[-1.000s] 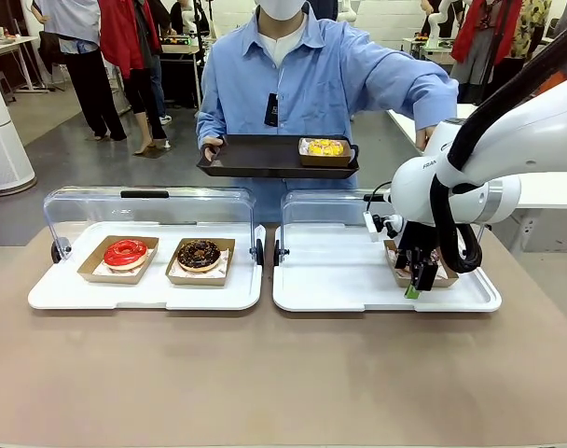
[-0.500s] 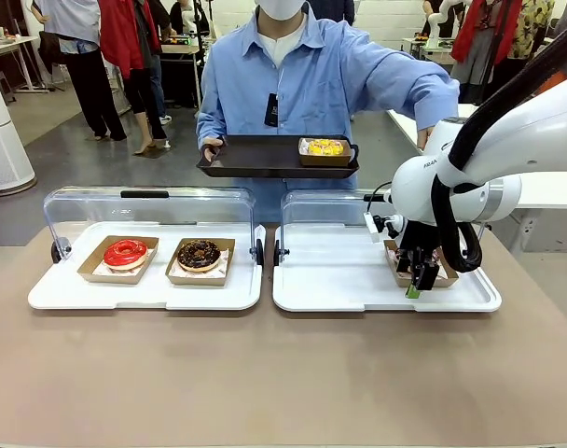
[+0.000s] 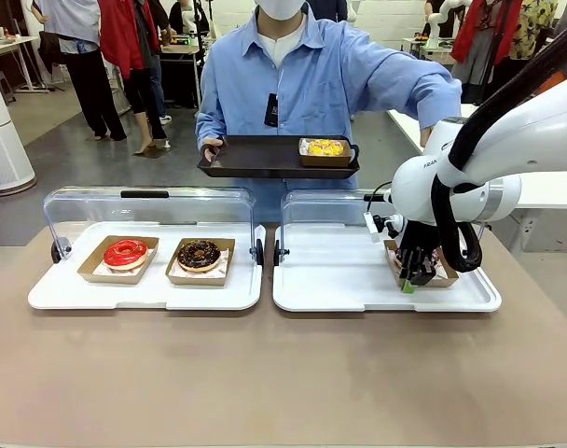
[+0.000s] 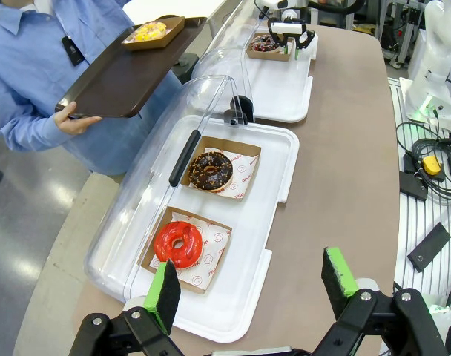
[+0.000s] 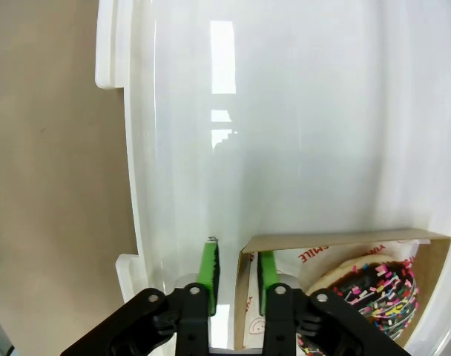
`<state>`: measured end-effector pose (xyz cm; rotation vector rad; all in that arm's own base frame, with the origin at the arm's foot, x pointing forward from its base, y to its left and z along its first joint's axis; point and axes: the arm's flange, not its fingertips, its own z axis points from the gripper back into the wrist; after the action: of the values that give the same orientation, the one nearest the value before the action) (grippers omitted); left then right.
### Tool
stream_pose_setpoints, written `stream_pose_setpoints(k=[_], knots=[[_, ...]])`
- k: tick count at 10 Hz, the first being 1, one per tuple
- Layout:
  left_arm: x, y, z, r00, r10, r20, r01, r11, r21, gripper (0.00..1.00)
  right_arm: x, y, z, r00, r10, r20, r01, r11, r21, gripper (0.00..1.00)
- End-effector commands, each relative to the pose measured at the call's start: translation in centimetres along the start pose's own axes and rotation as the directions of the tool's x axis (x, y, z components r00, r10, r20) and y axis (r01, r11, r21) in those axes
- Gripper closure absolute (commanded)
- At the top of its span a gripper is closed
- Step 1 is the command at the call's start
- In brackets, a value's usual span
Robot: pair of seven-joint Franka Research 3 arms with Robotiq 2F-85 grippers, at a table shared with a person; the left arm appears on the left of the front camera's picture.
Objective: Provide the desired donut to the person.
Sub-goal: Pick up and lift the Paper togo box containing the Donut pointed at by the person.
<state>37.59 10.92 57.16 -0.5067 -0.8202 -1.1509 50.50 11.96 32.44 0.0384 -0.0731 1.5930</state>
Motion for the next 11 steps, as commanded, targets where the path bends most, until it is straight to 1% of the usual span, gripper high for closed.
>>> stream_pose_setpoints(k=[1,4,6,8,11], knots=[[0.0,0.0,0.0,1.0,0.004,0.016,-0.004,1.0,-0.002,0.0,0.1,0.0,-1.8,0.999,-0.005,-0.033,0.006,0.999,0.036,1.0],[0.0,0.0,0.0,1.0,0.004,0.016,-0.004,1.0,-0.002,0.0,0.1,0.0,-1.7,0.999,-0.003,-0.039,0.005,0.999,0.033,1.0],[0.0,0.0,0.0,1.0,0.004,0.016,-0.004,1.0,-0.002,0.0,0.4,0.8,-0.8,0.999,0.005,-0.053,-0.004,1.0,0.019,1.0],[0.0,0.0,0.0,1.0,0.004,0.016,-0.004,1.0,-0.002,0.0,1.1,2.8,1.8,0.997,-0.024,-0.074,0.026,0.999,0.021,1.0],[0.0,0.0,0.0,1.0,0.004,0.016,-0.004,1.0,-0.002,0.0,1.9,7.0,7.5,0.995,-0.031,-0.099,0.033,0.999,0.019,1.0]])
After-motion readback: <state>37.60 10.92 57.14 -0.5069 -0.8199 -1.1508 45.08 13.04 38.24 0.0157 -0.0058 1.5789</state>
